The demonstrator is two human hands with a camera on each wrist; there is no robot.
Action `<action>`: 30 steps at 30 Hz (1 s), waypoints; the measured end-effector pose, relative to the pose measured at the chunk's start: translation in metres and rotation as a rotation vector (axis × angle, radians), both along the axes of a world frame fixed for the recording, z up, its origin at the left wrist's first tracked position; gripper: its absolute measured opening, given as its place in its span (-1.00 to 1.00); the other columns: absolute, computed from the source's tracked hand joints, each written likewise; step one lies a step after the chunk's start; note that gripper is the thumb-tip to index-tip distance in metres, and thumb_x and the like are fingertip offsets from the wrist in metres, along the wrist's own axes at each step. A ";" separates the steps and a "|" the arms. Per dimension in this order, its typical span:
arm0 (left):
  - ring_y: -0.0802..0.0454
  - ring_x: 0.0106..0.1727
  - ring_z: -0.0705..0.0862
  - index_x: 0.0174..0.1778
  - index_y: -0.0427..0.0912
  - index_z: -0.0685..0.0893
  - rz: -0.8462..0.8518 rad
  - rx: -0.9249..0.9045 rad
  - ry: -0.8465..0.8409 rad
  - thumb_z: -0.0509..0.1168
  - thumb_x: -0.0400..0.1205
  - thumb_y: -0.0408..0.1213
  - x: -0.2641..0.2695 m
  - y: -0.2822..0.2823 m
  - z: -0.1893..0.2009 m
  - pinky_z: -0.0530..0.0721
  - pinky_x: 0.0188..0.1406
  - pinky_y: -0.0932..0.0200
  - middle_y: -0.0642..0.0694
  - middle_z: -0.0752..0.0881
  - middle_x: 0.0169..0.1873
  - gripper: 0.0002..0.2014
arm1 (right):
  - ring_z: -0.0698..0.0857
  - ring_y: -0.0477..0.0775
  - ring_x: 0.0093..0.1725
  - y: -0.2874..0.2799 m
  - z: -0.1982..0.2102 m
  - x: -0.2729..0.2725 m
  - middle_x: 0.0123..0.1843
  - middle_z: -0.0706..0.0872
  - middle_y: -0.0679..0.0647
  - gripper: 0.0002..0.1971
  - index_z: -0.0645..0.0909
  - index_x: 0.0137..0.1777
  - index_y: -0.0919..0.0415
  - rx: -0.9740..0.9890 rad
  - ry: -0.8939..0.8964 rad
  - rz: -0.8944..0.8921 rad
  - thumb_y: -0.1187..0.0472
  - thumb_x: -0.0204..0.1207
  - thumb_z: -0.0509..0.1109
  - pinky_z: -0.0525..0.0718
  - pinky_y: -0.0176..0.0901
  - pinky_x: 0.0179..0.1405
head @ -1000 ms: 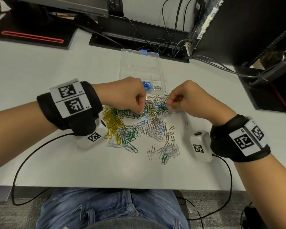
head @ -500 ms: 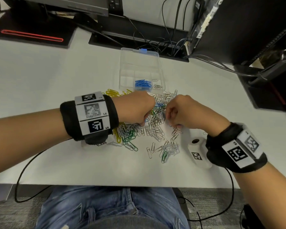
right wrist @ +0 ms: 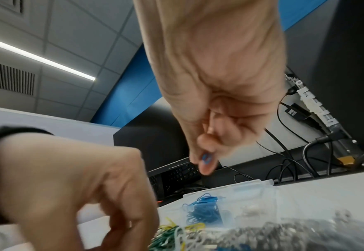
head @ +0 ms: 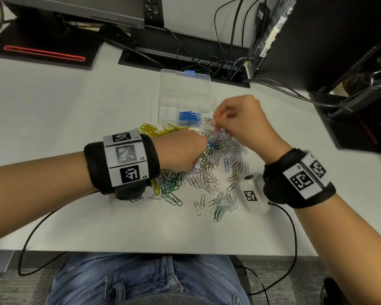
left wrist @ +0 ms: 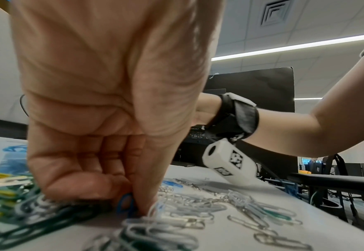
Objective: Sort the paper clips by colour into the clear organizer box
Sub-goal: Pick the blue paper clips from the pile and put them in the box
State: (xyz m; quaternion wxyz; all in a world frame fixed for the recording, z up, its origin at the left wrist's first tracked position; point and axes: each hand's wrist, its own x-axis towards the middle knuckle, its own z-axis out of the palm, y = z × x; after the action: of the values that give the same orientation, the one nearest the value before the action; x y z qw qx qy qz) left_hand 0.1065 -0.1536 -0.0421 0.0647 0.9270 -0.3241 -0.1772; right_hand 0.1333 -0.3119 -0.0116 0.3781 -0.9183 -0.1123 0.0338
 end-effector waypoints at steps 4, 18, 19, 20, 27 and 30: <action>-0.01 -0.20 0.64 -0.22 -0.18 0.72 -0.050 0.022 0.020 0.33 0.56 -0.37 -0.001 0.000 0.002 0.64 -0.19 0.13 -0.05 0.71 -0.25 -0.92 | 0.69 -0.02 -0.55 0.019 0.003 0.025 -0.38 0.75 0.21 -0.96 0.65 -0.16 0.34 0.194 -0.036 -0.031 0.42 0.47 0.45 0.60 -0.25 -0.62; 0.24 -0.36 0.64 -0.24 -0.17 0.79 0.253 -0.455 -0.056 0.53 0.43 -0.31 0.059 0.034 0.026 0.52 -0.33 0.50 -0.02 0.78 -0.33 -0.94 | 0.61 -0.03 -0.52 0.014 -0.005 0.041 -0.35 0.73 0.18 -0.85 0.73 -0.07 0.35 0.209 -0.008 -0.191 0.30 0.41 0.54 0.56 -0.25 -0.63; 0.24 -0.37 0.62 -0.24 -0.19 0.78 0.267 -0.455 -0.082 0.53 0.43 -0.32 0.067 0.034 0.027 0.51 -0.33 0.47 -0.05 0.78 -0.32 -0.93 | 0.60 -0.02 -0.51 0.010 -0.003 0.040 -0.32 0.75 0.20 -0.85 0.73 -0.08 0.33 0.207 -0.016 -0.191 0.28 0.41 0.55 0.55 -0.25 -0.63; 0.23 -0.38 0.61 -0.23 -0.20 0.78 0.271 -0.441 -0.096 0.53 0.43 -0.32 0.074 0.033 0.027 0.50 -0.34 0.45 -0.07 0.78 -0.31 -0.92 | 0.60 -0.01 -0.50 0.006 0.000 0.039 -0.29 0.77 0.21 -0.85 0.73 -0.08 0.32 0.200 -0.023 -0.191 0.26 0.41 0.55 0.55 -0.26 -0.63; 0.07 -0.19 0.57 -0.09 -0.23 0.76 0.253 -0.345 -0.232 0.52 0.45 -0.28 0.091 0.029 0.014 0.40 -0.29 0.30 -0.10 0.76 -0.16 -0.82 | 0.59 -0.17 -0.42 -0.014 0.006 0.013 -0.37 0.67 -0.02 -0.91 0.71 -0.23 0.20 -0.153 -0.021 -0.123 0.25 0.36 0.58 0.46 -0.41 -0.44; 0.07 -0.12 0.55 -0.02 -0.16 0.73 0.263 -0.380 -0.319 0.49 0.49 -0.24 0.088 0.034 0.016 0.43 -0.09 0.20 -0.04 0.71 -0.11 -0.81 | 0.71 0.07 -0.24 -0.022 -0.001 -0.003 -0.31 0.71 0.04 -0.84 0.67 -0.30 0.18 -0.484 0.191 -0.058 0.21 0.29 0.62 0.59 -0.24 -0.30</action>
State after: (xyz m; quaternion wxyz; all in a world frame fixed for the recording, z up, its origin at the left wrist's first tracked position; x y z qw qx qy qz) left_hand 0.1941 -0.1193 -0.0259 0.2081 0.9485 -0.2345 0.0449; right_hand 0.1299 -0.3338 -0.0128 0.1572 -0.9775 -0.0385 0.1352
